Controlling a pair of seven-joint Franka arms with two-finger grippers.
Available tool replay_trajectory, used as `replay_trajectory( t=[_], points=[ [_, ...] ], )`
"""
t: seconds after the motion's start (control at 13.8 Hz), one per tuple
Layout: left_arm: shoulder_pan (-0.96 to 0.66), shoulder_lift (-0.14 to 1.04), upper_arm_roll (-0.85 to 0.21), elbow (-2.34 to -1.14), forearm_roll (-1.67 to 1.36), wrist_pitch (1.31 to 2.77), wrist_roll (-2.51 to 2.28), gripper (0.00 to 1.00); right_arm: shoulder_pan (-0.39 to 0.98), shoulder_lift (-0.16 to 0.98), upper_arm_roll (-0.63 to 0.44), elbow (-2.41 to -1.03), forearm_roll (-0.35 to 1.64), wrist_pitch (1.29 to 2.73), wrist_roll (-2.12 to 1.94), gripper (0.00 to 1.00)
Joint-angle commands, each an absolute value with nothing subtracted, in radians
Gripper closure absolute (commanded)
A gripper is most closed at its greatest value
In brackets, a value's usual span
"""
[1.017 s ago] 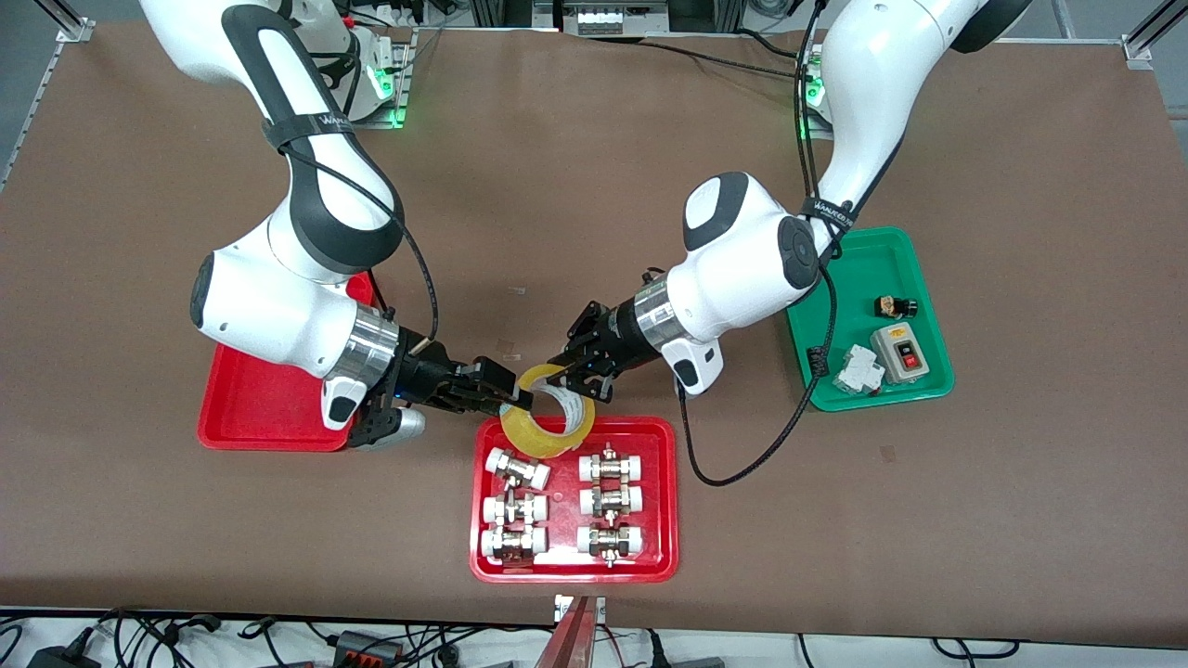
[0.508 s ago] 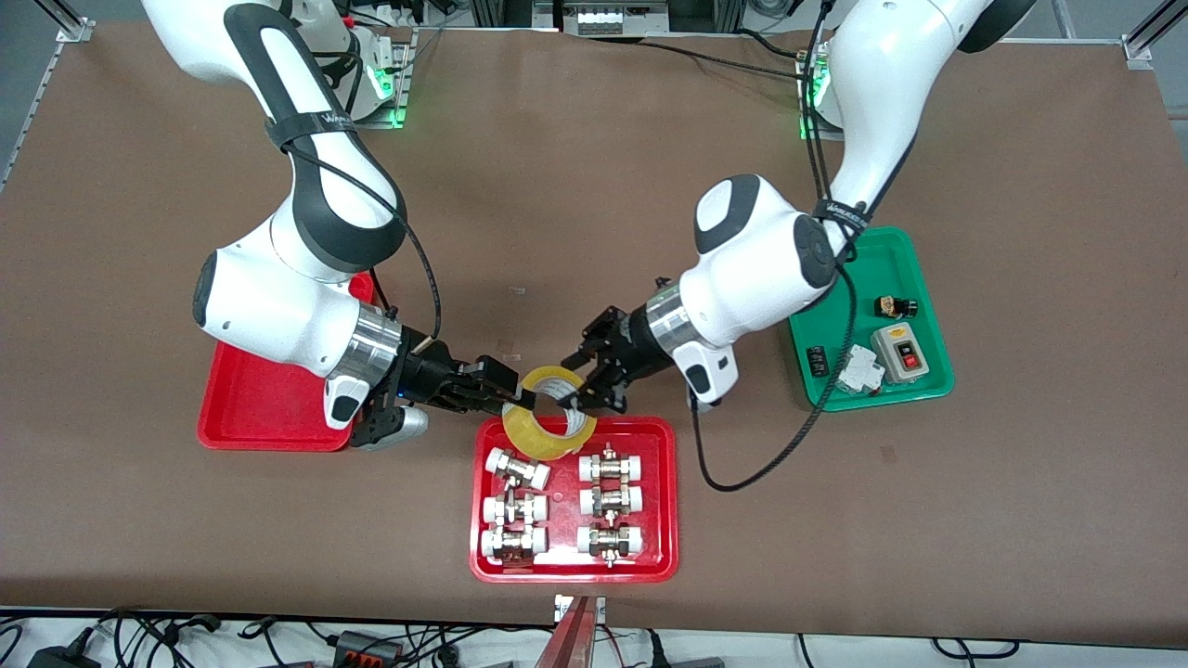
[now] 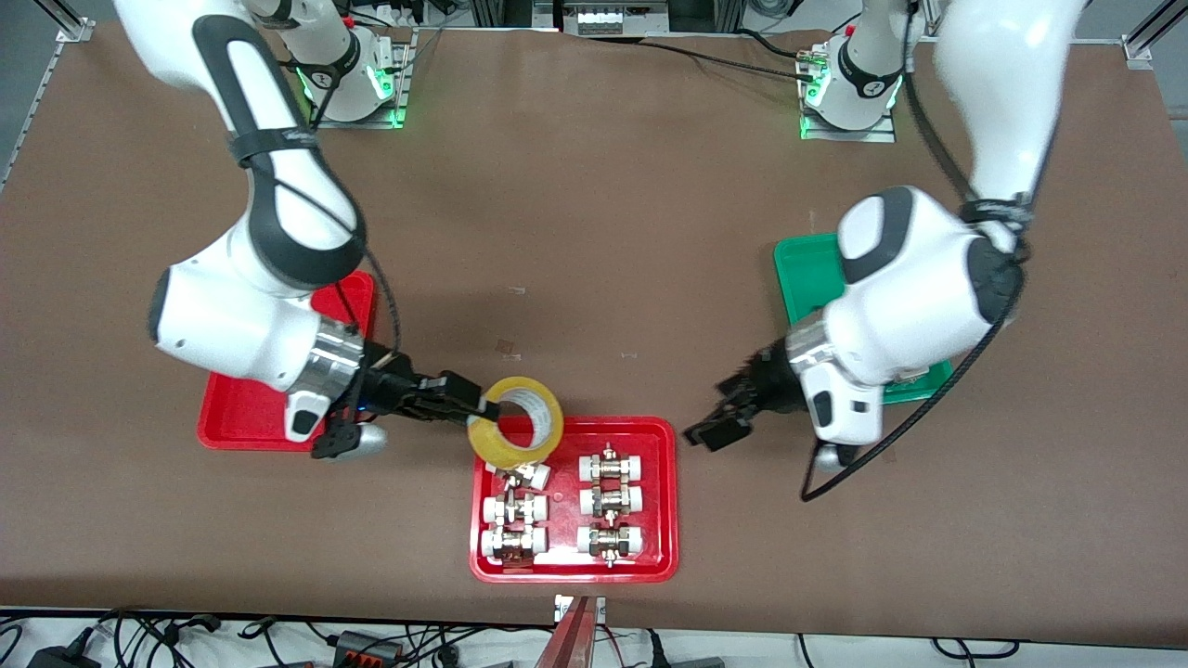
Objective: Left arm passes tape to right arm into tray
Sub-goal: 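Carry the tape to the empty red tray while the left gripper withdraws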
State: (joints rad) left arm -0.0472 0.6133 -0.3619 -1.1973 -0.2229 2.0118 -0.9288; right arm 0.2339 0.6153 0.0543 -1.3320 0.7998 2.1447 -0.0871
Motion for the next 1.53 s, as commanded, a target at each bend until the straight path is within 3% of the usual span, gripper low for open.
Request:
replay_trajectory(
  t=[0.0,0.22,0.51,0.73,0.94,1.02,1.23,1.31,1.38,1.45],
  points=[
    [0.049,0.522,-0.362,-1.216,-0.134,1.761,-0.683,0.0,0.102,0.609,0.071,-1.313,0.77,1.944,-0.167,1.0],
    [0.187,0.483,-0.362,-1.18,-0.034,1.501,-0.519,0.0,-0.05,0.609,0.071,-1.35,0.736,1.732,-0.319,1.0],
    [0.235,0.448,-0.368,-1.149,0.205,1.355,-0.231,0.0,-0.213,0.621,0.071,-1.428,0.657,1.612,-0.571,1.0],
    [0.259,0.372,-0.371,-1.28,0.216,1.386,-0.209,0.0,-0.293,0.635,0.071,-1.505,0.621,1.612,-0.737,1.0],
    [0.249,0.145,-0.376,-1.655,0.218,1.636,-0.256,0.0,-0.348,0.708,0.071,-1.514,0.597,1.614,-0.882,1.0],
    [0.255,0.111,-0.376,-1.71,0.218,1.707,-0.261,0.0,-0.353,0.724,0.071,-1.516,0.595,1.617,-0.909,1.0],
    [0.252,0.136,-0.374,-1.623,0.224,1.691,-0.296,0.0,-0.351,0.75,0.071,-1.523,0.555,1.649,-0.954,1.0],
    [0.249,0.135,-0.377,-1.609,0.218,1.672,-0.285,0.0,-0.348,0.75,0.071,-1.534,0.54,1.666,-0.966,0.97],
    [0.242,0.132,-0.393,-1.605,0.209,1.663,-0.273,0.0,-0.342,0.75,0.071,-1.54,0.523,1.69,-0.976,0.8],
    [0.244,0.13,-0.411,-1.597,0.209,1.651,-0.276,0.0,-0.339,0.75,0.071,-1.543,0.506,1.703,-0.977,0.52]
  ],
)
